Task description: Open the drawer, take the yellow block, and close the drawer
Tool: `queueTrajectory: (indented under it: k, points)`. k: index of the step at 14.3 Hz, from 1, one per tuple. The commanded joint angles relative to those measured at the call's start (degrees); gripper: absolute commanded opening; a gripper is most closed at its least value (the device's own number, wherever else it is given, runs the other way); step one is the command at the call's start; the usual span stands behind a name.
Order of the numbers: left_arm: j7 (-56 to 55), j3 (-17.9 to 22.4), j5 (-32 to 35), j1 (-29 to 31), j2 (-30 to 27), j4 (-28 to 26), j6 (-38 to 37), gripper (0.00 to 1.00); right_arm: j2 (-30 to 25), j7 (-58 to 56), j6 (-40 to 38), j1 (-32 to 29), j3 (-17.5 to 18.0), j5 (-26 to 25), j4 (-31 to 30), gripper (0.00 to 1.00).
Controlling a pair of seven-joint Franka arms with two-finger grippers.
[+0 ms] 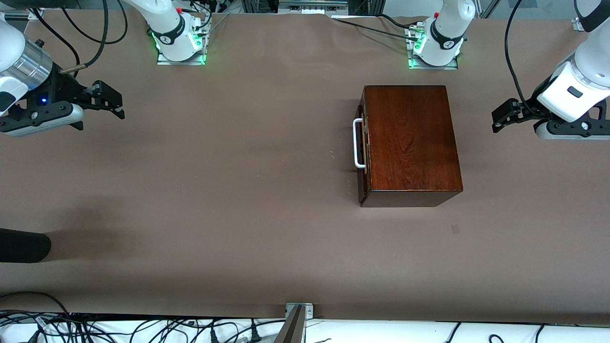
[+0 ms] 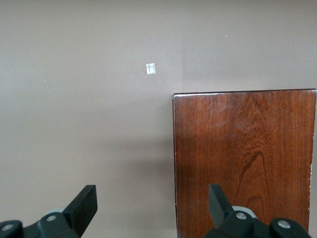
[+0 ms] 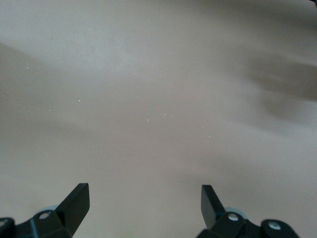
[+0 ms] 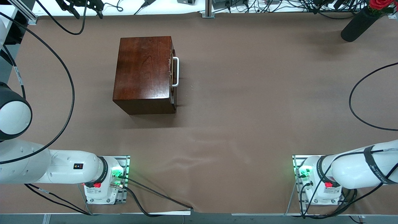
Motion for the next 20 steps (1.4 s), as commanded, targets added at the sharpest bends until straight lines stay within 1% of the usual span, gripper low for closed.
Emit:
queueTrajectory:
  k: [1, 5, 8, 10, 13, 15, 18, 20]
  points:
    - [0.88, -0.48, 0.03, 0.47, 0.87, 2.27, -1.6, 1.0, -0.37, 0.87, -0.4, -0.14, 0.21, -0.83, 0.28, 1.0]
    - [0.18, -0.48, -0.14, 0.12, 0.96, 2.45, -1.6, 1.0, -0.37, 0.87, -0.4, -0.14, 0.21, -0.83, 0.28, 1.0]
    - [0.18, -0.65, -0.41, -0.14, 0.87, 2.45, -3.79, 1.0, -0.37, 0.87, -0.4, -0.14, 0.21, -0.83, 0.28, 1.0]
    - [0.18, -2.05, -1.63, -0.41, 1.05, 2.8, -4.49, 1.0, -0.37, 0.87, -0.4, -0.14, 0.21, -0.83, 0.28, 1.0]
    - [0.36, -2.15, -1.9, -0.93, 2.28, 2.8, -4.76, 1.0, -0.37, 0.87, -0.31, -0.14, 0.21, -0.83, 0.28, 1.0]
    - [0.18, -2.24, -1.81, -2.68, 2.37, 2.89, -4.76, 1.0, -0.37, 0.87, -0.31, -0.14, 0.21, -0.83, 0.28, 1.0]
    - [-0.87, -2.5, -2.08, -9.08, 5.78, 3.24, -3.71, 1.0, -0.37, 0.87, -0.22, -0.14, 0.21, -0.83, 0.28, 1.0]
    - [-5.16, -2.5, -1.82, -13.39, 10.6, 8.31, -2.13, 1.0, -0.37, 0.87, -0.22, -0.14, 0.21, -0.83, 0.28, 1.0]
